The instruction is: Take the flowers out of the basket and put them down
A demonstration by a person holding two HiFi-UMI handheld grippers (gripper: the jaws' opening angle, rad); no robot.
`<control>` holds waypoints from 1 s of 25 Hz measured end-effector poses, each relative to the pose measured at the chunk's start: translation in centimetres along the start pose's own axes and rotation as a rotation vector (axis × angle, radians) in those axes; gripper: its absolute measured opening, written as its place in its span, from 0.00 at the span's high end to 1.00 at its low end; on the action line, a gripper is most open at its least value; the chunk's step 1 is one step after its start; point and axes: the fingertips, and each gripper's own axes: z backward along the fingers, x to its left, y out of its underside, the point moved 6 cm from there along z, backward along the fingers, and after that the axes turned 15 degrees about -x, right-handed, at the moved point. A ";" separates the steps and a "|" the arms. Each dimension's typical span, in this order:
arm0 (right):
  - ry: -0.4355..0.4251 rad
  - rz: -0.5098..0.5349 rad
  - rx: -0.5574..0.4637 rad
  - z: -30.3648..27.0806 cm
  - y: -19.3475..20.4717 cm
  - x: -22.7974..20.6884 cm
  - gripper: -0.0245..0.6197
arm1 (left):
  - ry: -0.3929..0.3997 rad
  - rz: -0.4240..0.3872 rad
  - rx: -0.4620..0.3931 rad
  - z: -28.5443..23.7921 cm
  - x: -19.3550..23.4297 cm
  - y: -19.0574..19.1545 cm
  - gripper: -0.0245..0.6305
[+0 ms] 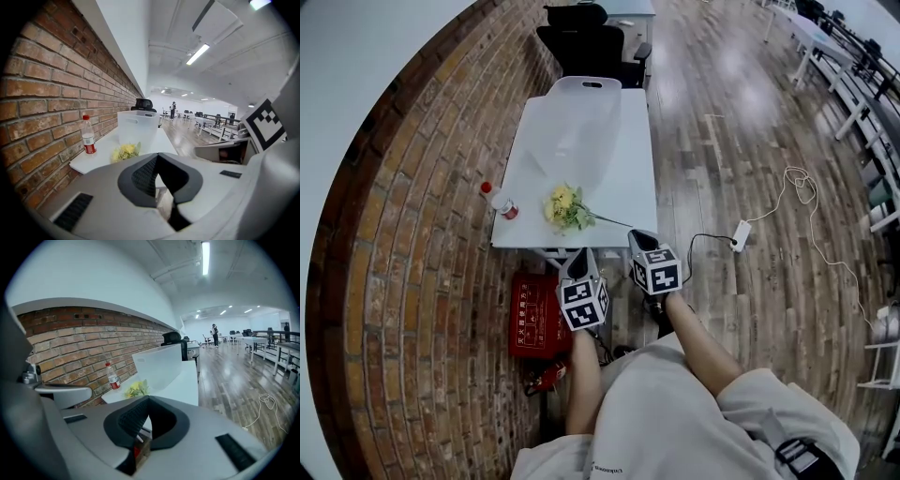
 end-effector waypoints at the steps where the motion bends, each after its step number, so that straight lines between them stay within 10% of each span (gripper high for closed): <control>1: -0.002 0.011 0.000 0.1 0.0 0.0 0.95 | 0.005 -0.003 0.002 0.0 -0.2 0.1 0.92; 25: 0.020 0.051 -0.011 1.4 0.5 -0.7 0.95 | 0.039 -0.012 0.012 0.2 -2.2 1.0 0.92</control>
